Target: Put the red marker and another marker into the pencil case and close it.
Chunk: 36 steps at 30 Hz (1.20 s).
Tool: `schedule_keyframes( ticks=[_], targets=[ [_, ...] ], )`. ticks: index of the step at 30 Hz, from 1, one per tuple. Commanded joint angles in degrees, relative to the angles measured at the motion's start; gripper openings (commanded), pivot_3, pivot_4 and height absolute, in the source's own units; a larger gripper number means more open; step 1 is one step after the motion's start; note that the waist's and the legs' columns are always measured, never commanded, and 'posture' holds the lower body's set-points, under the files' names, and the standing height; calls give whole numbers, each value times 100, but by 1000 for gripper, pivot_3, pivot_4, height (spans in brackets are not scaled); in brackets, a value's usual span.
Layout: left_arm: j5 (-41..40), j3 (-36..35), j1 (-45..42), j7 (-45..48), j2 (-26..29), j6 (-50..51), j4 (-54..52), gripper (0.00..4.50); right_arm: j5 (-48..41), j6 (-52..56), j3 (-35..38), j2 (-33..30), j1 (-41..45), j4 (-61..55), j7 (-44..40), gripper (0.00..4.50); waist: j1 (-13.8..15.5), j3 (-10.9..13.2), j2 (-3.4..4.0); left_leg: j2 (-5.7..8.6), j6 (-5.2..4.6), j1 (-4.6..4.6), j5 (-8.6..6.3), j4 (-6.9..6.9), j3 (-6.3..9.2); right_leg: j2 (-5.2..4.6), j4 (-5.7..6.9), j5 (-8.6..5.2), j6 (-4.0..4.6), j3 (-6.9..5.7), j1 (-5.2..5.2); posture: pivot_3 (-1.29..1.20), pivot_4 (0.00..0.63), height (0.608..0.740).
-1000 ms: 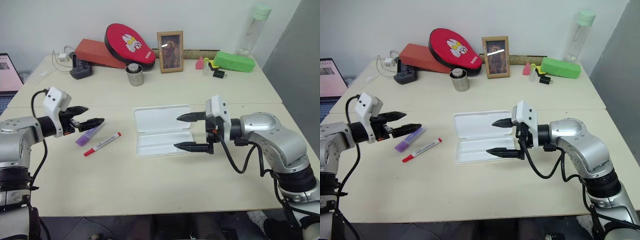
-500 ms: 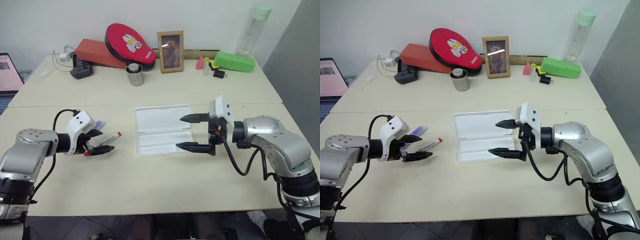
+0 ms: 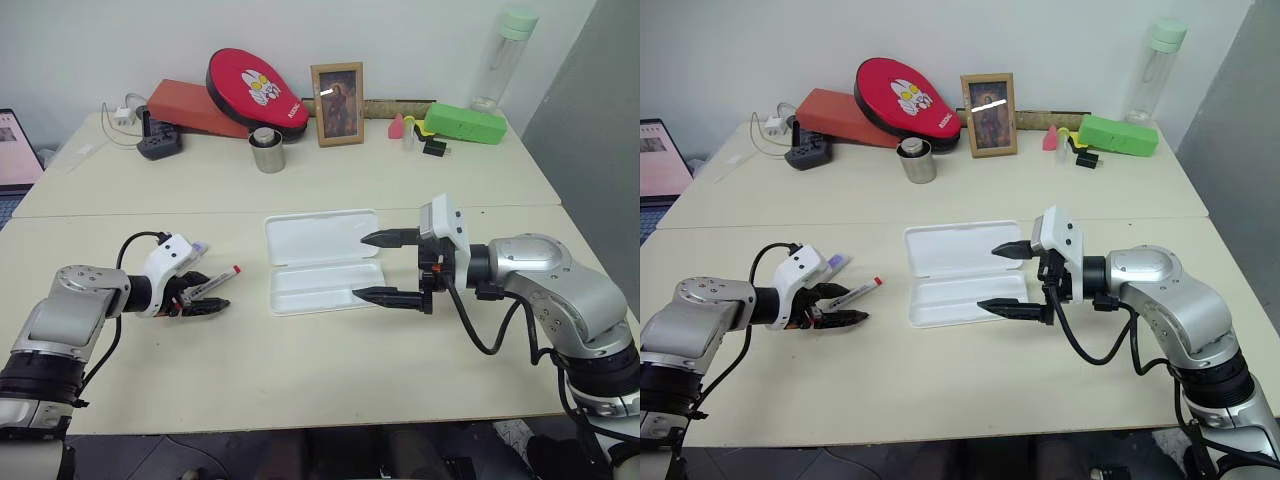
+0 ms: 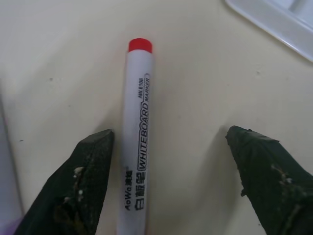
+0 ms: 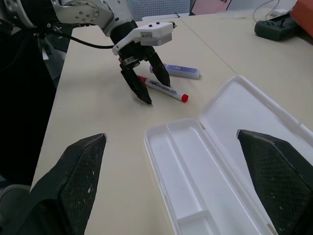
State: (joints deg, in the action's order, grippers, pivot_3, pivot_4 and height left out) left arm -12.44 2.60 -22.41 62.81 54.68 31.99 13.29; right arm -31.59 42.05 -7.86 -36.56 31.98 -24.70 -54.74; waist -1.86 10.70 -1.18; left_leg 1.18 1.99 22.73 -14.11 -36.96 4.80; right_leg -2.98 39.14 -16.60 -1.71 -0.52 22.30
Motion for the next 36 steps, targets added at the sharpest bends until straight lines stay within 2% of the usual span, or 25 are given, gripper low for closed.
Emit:
schedule_keyframes(
  ticks=[1, 9, 13, 20, 24, 27, 31, 36],
  targets=[
    [210, 116, 74, -29, 0, -70, 92, 2901, -125, -26, 228, -99, 11, -227, 23, 4500, 0, 0, 0, 0, 0, 0, 0, 0, 0, 0, 0, 0, 0, 0, 0, 0, 150, 740],
    [227, 80, 143, 7, -2, -126, 100, 1152, -174, -40, 240, -186, 3, -236, 10, 4500, 0, 0, 0, 1, 0, 0, 0, 0, -1, -1, -1, 0, 0, 2, -1, 0, 150, 740],
    [214, 48, 185, 7, -7, -134, 80, 443, -197, -53, 248, -223, -18, -231, 11, 4500, 0, 0, 0, 0, 0, 0, 0, 0, -1, -1, -1, 0, 0, 1, -1, 0, 150, 740],
    [196, -35, 241, 55, 25, -329, -76, 406, -212, -81, 296, -274, -63, -245, 20, 4500, -1, 0, 0, 0, 0, -1, 0, 0, -2, -2, -1, 0, 0, 3, -1, 0, 150, 740],
    [-301, -21, 165, 699, 154, -199, -1197, 405, -294, -61, 510, -415, -157, -315, -8, 4500, 9, 0, 0, 2, 0, 5, 0, 0, -1, -4, -4, 0, 0, 1, 0, 0, 150, 740],
    [-416, 194, -231, 943, 157, 98, -1775, 404, -346, -43, 603, -486, -204, -373, -9, 4500, 37, 0, -2, 4, 0, 12, 0, -3, 4, -6, -8, 0, 0, -3, 0, 0, 150, 740],
    [-319, 836, -1068, 1043, -240, 377, -2151, 404, -403, -19, 741, -598, -360, -536, 34, 4500, 45, 0, -2, 8, 0, 14, 0, -5, 0, -4, -6, 0, -1, -8, -3, 0, 150, 740],
    [322, 1605, -2033, 1094, -871, -178, -1243, 404, -381, -50, 958, -775, -720, -699, 189, 4500, 18, 0, -2, 10, -1, 11, 1, -5, -12, -1, -6, 0, -3, -9, -6, 0, 150, 740]
  ],
)
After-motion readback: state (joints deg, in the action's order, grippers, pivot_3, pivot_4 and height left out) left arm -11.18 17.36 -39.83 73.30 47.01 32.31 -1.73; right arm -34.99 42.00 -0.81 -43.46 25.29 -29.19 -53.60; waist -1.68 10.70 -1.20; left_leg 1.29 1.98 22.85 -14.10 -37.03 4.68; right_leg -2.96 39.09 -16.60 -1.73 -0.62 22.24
